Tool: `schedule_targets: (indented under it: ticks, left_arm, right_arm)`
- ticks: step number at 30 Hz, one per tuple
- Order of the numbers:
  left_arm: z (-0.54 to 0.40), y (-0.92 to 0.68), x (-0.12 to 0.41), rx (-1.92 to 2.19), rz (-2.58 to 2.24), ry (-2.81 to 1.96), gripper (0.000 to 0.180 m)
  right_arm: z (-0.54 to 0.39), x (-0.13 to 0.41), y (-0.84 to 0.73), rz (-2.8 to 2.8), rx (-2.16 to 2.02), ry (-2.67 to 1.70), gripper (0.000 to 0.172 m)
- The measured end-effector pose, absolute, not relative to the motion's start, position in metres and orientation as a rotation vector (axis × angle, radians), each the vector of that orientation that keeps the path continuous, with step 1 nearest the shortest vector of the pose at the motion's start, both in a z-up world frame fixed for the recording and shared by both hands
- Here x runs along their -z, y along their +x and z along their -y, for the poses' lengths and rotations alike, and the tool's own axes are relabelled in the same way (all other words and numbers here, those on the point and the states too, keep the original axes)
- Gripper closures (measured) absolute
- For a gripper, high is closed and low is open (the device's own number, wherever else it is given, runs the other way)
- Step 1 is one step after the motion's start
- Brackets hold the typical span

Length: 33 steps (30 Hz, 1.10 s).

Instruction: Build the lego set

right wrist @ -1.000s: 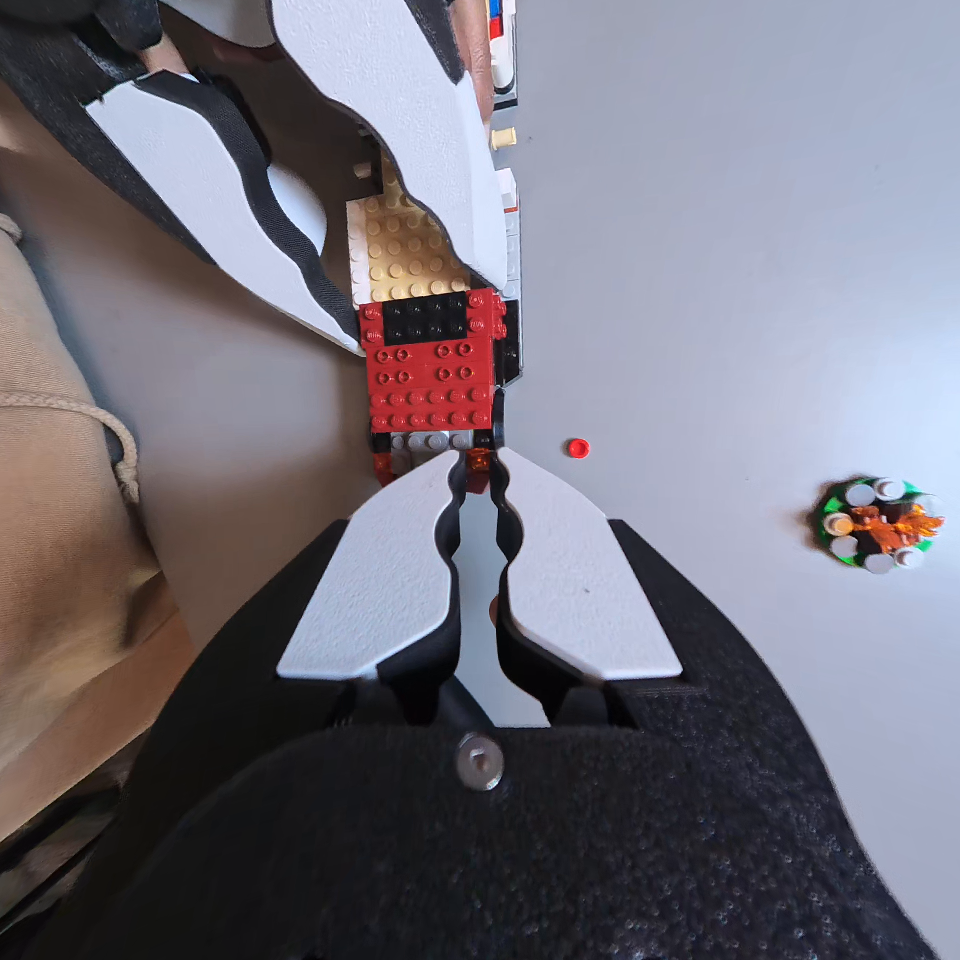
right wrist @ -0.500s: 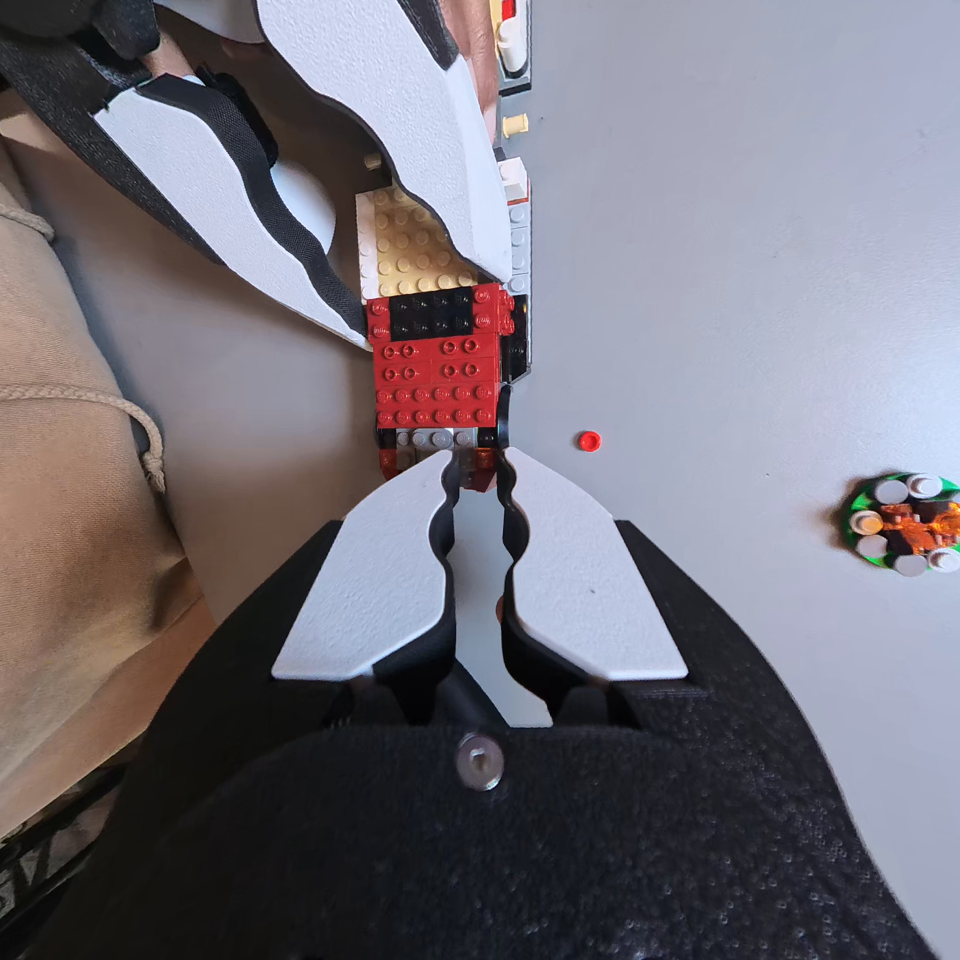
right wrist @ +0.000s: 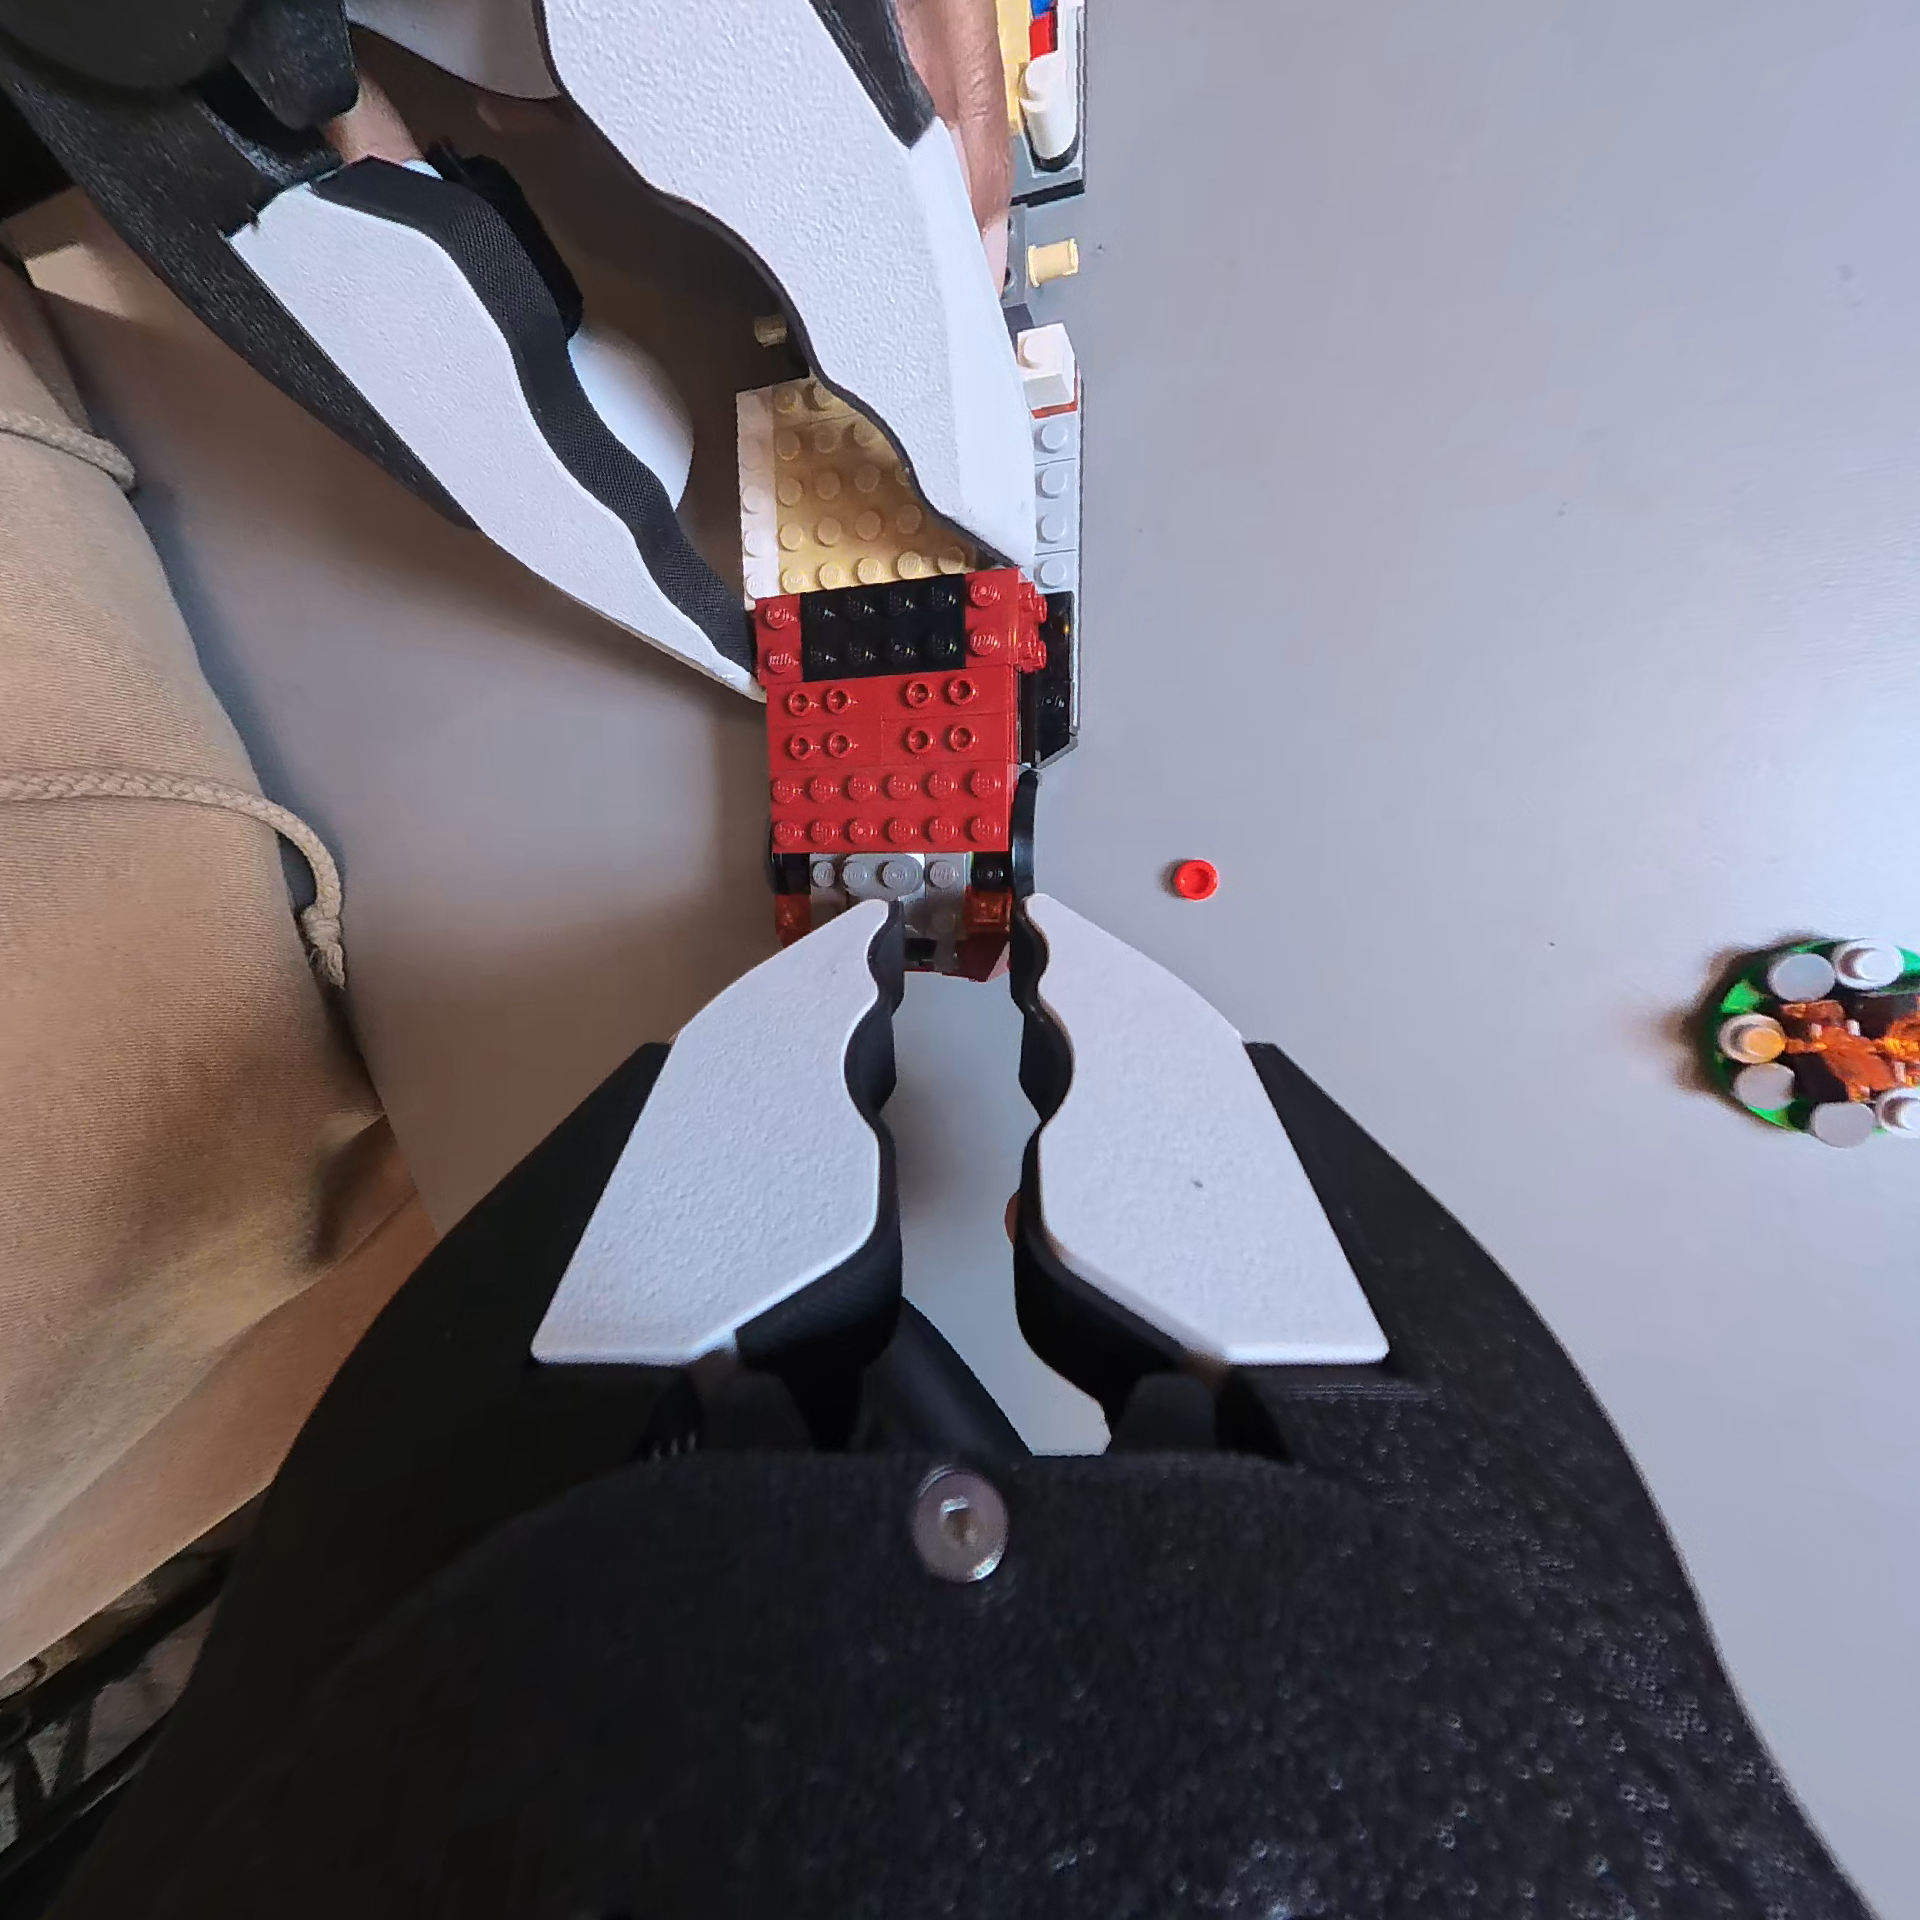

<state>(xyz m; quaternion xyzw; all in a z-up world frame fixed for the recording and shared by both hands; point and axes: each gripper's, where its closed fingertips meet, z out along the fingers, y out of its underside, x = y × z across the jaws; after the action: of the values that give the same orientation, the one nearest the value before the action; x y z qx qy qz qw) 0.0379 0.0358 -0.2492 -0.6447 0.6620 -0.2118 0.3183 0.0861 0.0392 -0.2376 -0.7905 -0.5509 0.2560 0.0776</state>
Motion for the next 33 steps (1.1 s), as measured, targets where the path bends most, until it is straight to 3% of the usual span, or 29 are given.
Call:
schedule_targets:
  ticks: [6, 14, 33]
  left_arm:
    - [-0.0356, 0.0378, 0.2491, 0.554, -1.744, -1.693, 0.127]
    - [-0.0355, 0.0378, 0.2490, 0.548, -1.745, -1.689, 0.127]
    - [-0.0353, 0.0369, 0.2494, 0.527, -1.750, -1.702, 0.133]
  right_arm:
    - [-0.0417, 0.2341, 0.0866, 1.631, -0.770, -2.358, 0.153]
    - [-0.0461, 0.2359, 0.0844, 1.659, -0.726, -2.346, 0.172]
    - [-0.0442, 0.2395, 0.0897, 1.809, -0.511, -2.371, 0.171]
